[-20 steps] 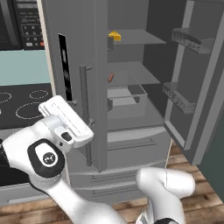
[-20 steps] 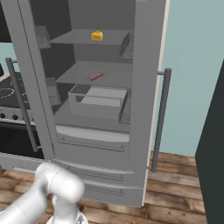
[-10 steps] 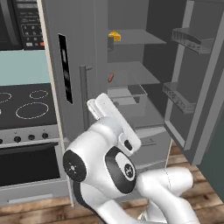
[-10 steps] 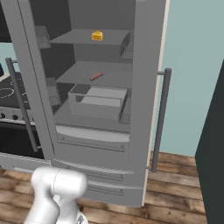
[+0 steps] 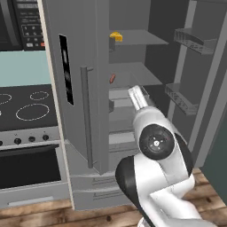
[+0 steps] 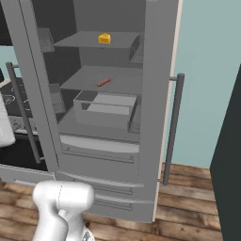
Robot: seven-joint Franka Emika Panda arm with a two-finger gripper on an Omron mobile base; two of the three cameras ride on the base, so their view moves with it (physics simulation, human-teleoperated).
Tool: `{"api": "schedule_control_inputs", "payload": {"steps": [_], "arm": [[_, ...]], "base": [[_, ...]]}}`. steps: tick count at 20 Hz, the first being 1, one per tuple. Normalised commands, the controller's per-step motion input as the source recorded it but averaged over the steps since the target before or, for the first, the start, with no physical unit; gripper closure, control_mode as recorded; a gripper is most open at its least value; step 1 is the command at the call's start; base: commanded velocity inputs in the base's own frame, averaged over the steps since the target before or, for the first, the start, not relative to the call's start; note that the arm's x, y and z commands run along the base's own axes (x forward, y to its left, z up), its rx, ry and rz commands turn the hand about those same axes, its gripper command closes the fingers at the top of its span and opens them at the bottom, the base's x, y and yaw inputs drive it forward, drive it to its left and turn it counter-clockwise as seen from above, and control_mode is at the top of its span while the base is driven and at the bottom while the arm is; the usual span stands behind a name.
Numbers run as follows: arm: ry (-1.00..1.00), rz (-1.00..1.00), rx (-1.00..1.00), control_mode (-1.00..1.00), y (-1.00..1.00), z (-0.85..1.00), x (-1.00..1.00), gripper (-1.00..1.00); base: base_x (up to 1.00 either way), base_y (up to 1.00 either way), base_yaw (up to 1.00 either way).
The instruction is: Retrieve the sausage and cheese from the fridge and place them on the cutting board on the counter.
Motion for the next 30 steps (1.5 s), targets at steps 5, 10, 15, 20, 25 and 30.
{"api": "schedule_control_inputs", "payload": {"steps": [5, 10, 15, 20, 25, 30], "arm": [[0.17, 0.24, 0.25, -1.00, -0.30, 0.40, 0.49, -1.00], [0.12, 0.13, 0.01, -1.00, -0.04, 0.11, 0.48, -1.00], [0.13, 0.08, 0.00, -1.00, -0.07, 0.03, 0.59, -1.00], [0.05, 0.09, 0.00, -1.00, -0.32, 0.00, 0.18, -1.00], [0.05, 0.03, 0.01, -1.00, -0.19, 0.00, 0.37, -1.00], [0.04, 0.12, 0.00, -1.00, 0.00, 0.00, 0.82, -1.00]], "base": [[0.00, 0.00, 0.00], [0.00, 0.00, 0.00], [0.00, 0.00, 0.00], [0.00, 0.00, 0.00], [0.00, 0.00, 0.00], [0.00, 0.00, 0.00]]}}
